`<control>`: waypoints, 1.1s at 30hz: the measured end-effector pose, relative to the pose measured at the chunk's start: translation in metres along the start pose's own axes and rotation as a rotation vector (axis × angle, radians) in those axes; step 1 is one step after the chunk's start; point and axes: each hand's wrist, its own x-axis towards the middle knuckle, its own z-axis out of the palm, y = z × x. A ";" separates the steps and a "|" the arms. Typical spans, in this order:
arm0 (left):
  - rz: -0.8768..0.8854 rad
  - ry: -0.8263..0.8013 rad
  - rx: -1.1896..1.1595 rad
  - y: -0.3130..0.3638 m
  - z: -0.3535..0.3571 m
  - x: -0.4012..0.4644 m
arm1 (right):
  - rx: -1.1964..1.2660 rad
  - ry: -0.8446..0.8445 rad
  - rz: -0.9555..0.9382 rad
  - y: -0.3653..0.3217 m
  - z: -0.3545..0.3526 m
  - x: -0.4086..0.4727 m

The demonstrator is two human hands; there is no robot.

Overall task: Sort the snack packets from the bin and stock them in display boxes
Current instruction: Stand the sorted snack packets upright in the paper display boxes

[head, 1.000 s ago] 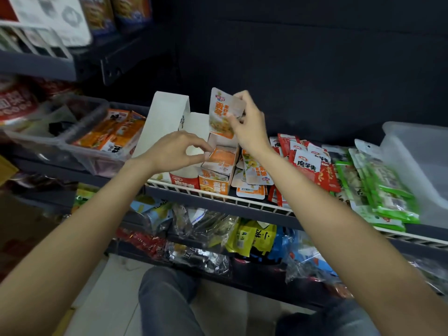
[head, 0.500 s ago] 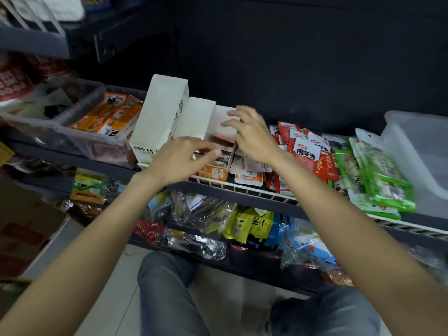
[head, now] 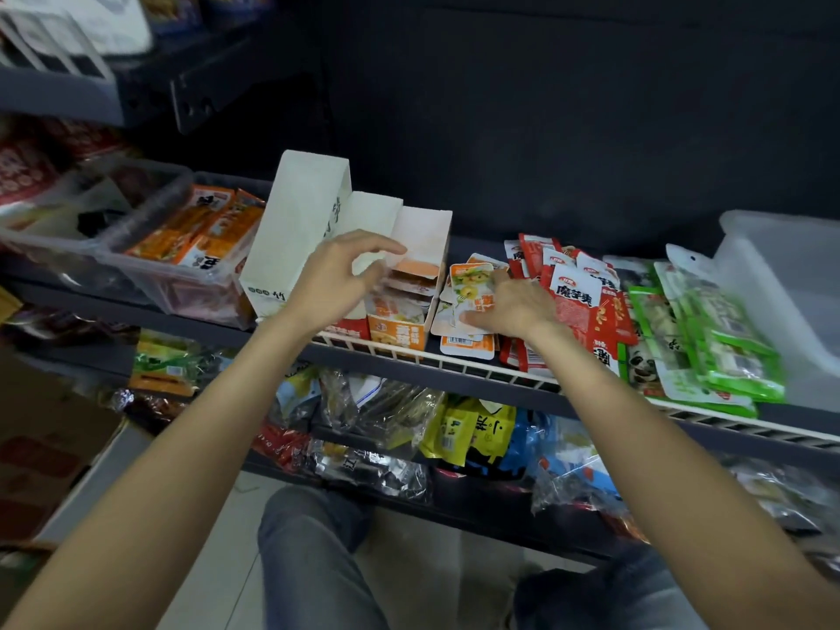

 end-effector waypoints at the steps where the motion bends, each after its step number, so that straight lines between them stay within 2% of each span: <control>1: 0.009 -0.007 0.011 -0.001 -0.003 0.007 | 0.159 -0.019 0.024 0.000 -0.003 0.000; 3: 0.018 -0.111 -0.007 0.000 -0.009 0.022 | 0.484 0.027 0.058 0.003 -0.011 0.000; 5: -0.047 -0.263 -0.026 -0.001 -0.013 0.032 | 0.671 0.171 0.081 0.006 -0.023 -0.006; 7: -0.040 -0.348 0.128 -0.012 -0.012 0.034 | 0.675 0.409 0.013 0.008 -0.039 -0.017; 9: 0.047 -0.379 0.306 -0.026 -0.011 0.033 | 0.614 0.630 -0.154 0.005 -0.060 -0.031; 12: 0.149 -0.335 0.310 -0.036 -0.014 0.030 | 0.535 0.775 -0.361 -0.006 -0.086 -0.036; 17: 0.235 -0.214 0.320 -0.038 -0.014 0.023 | 0.347 0.781 -0.520 -0.043 -0.092 -0.017; 22: 0.298 -0.133 0.414 -0.036 -0.012 0.014 | -0.280 0.748 -0.742 -0.084 -0.068 0.000; 24: 0.326 -0.123 0.441 -0.037 -0.011 0.013 | -0.453 0.548 -0.790 -0.093 -0.055 0.001; 25: 0.337 -0.118 0.450 -0.037 -0.011 0.012 | -0.485 0.418 -0.754 -0.094 -0.046 0.002; 27: 0.335 -0.094 0.441 -0.039 -0.012 0.011 | -0.448 0.290 -0.667 -0.087 -0.035 0.005; 30: 0.263 -0.008 0.354 -0.033 -0.020 0.007 | -0.084 0.224 -0.663 -0.069 -0.037 0.002; 33: 0.217 0.160 0.233 -0.007 -0.029 0.002 | 0.263 0.367 -0.656 -0.040 -0.049 -0.009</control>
